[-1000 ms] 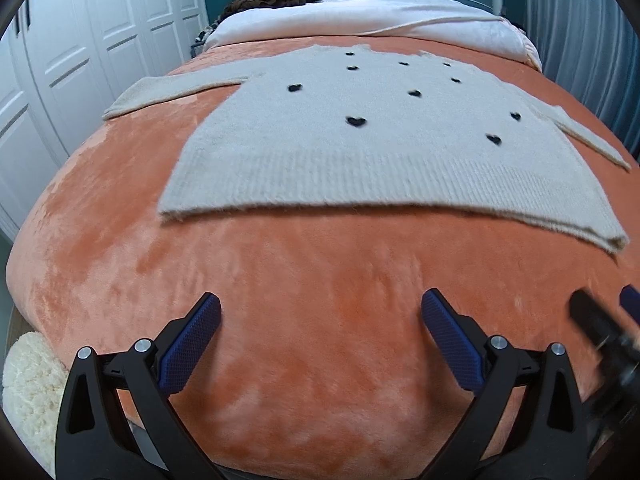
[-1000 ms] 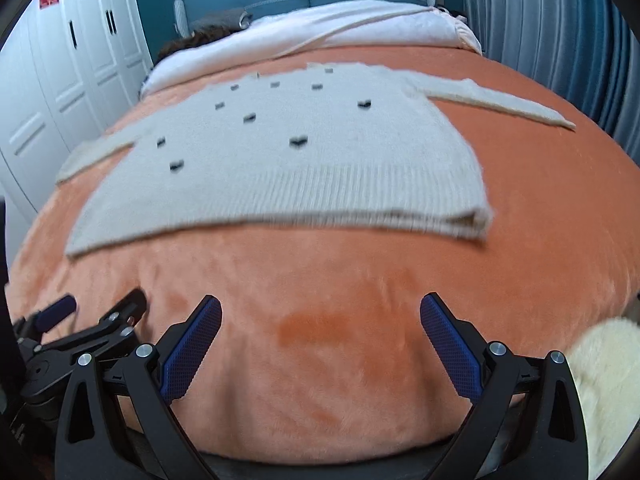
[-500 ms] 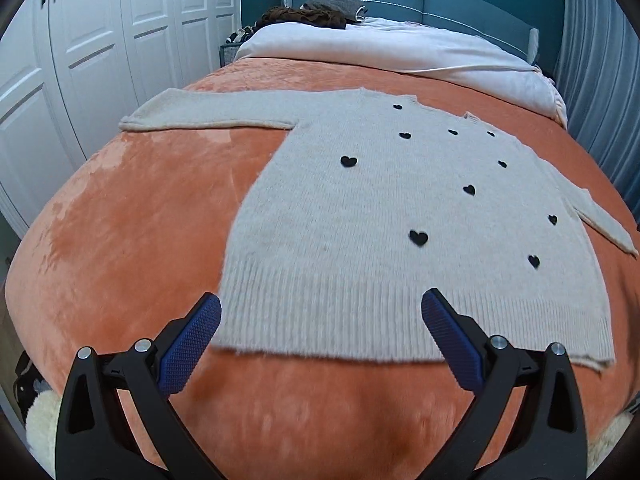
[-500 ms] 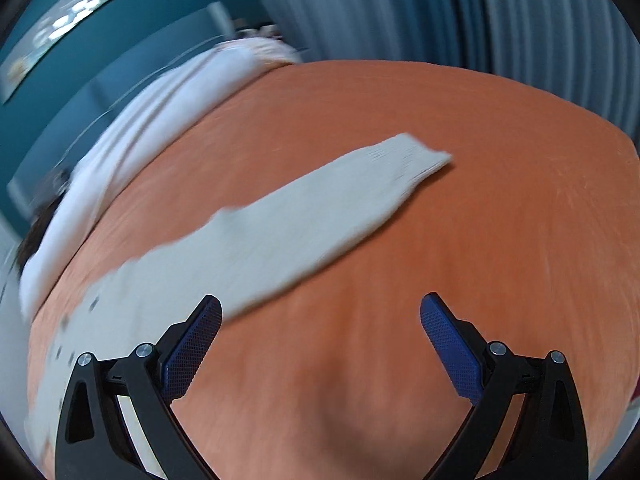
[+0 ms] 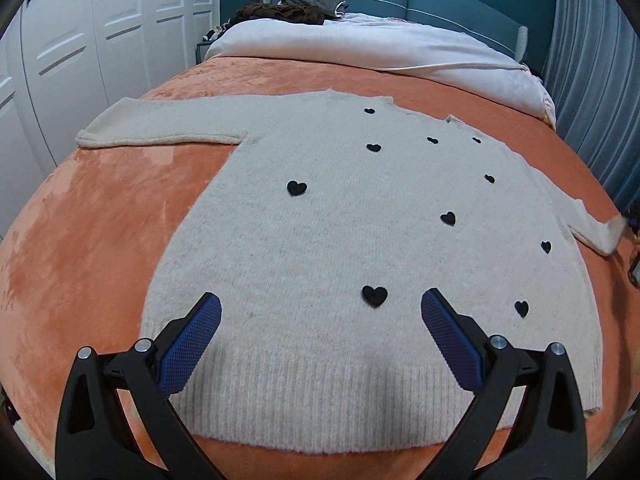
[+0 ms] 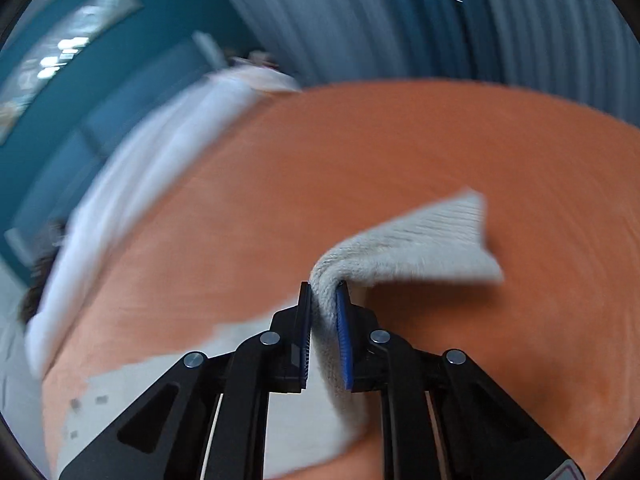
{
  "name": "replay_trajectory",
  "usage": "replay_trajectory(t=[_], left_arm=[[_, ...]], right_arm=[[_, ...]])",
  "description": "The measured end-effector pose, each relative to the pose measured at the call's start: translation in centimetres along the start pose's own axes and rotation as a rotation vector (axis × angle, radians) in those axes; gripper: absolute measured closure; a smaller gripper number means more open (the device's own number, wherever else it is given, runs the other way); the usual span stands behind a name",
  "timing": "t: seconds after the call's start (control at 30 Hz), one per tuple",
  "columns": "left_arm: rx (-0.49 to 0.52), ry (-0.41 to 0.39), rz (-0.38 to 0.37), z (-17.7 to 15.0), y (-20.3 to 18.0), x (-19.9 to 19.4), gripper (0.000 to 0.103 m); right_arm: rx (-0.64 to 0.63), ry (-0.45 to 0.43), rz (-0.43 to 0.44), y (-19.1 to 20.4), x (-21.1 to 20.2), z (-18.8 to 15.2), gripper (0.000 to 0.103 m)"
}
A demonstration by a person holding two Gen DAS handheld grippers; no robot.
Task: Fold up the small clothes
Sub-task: 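Grasp the sweater sleeve cuff with the right tool, then fold the sleeve across the sweater body with the right tool while the left tool grasps the other sleeve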
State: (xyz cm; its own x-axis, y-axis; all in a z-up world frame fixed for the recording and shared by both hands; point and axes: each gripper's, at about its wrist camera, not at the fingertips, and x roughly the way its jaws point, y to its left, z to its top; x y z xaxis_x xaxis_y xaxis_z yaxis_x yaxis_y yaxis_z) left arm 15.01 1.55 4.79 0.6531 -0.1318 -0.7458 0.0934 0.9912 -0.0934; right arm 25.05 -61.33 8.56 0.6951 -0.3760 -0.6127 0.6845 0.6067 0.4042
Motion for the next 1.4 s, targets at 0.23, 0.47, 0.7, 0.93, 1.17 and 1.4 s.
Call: replay_trajectory(t=[0.23,0.47,0.7,0.93,1.17,1.4], left_arm=[[-0.056,-0.072,-0.076,3.7,0.2,-0.2,0.005],[-0.146,0.012,-0.237,7.8,1.0,3.8,0.005],[-0.37,0.136,-0.326,12.6,1.4,12.9,0.005],[-0.425,0.179,-0.285,16.3,-2.2,20.1,0.015],[-0.412,0.096,-0.385,19.8,-2.8,20.9,0.093],[-0.291,0.024,-0.339,19.3,-1.9,19.2,0.094]], right_arm=[[-0.414,0.098,0.582,23.6,-7.5,-9.4,0.086],[-0.565,0.361,0.534,28.2,-3.3,-22.9,0.078],[-0.334,0.382,0.404,16.9,-3.3,-20.1,0.053],[-0.114,0.42,0.347,12.4,0.7,-17.9,0.05],[-0.129,0.329,0.37,16.3,1.6,-17.1,0.094],[-0.296,0.352,0.285,17.7,3.3,-18.3,0.096]])
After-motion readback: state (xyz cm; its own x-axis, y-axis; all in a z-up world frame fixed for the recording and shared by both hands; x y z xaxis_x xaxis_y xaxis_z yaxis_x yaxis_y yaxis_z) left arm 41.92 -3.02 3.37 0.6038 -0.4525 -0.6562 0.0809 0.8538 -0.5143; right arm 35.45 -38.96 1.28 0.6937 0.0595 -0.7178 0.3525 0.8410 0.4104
